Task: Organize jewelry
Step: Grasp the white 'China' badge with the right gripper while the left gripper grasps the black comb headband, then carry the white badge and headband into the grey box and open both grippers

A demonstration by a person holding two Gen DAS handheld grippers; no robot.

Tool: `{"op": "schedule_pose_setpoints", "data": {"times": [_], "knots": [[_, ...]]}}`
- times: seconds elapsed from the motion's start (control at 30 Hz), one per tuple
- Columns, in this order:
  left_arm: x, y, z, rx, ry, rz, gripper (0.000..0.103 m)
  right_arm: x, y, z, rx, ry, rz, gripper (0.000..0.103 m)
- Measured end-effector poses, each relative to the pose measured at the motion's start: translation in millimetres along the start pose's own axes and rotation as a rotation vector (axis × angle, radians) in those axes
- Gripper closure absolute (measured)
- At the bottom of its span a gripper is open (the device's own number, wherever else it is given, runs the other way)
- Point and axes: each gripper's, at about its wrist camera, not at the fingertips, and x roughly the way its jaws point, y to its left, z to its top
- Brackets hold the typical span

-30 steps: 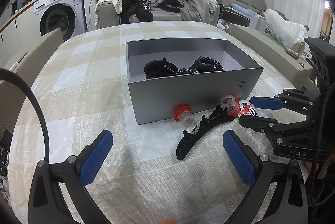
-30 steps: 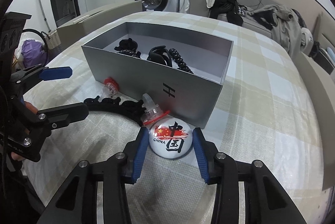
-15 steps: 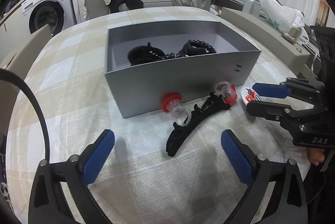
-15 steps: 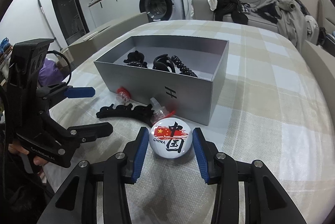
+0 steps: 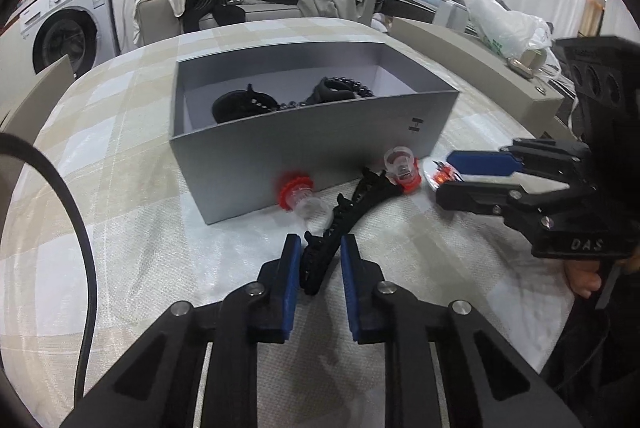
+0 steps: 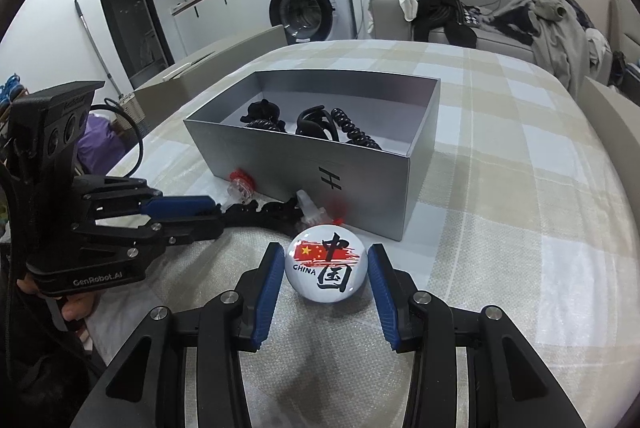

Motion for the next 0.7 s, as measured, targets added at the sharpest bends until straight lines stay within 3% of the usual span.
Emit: {"op": "schedule_pose_setpoints", "data": {"times": [0.23,0.7], "knots": [[-3,-12,-2,0.049,-0.004,-0.027,0.093,-3,-2,1,0.016,-0.019,0.022,0.061],[-22,-9,-1,0.022,-0.059,-0.042,0.094,-17,-8,5,0.066,-0.090,0.070,0.061]]}}
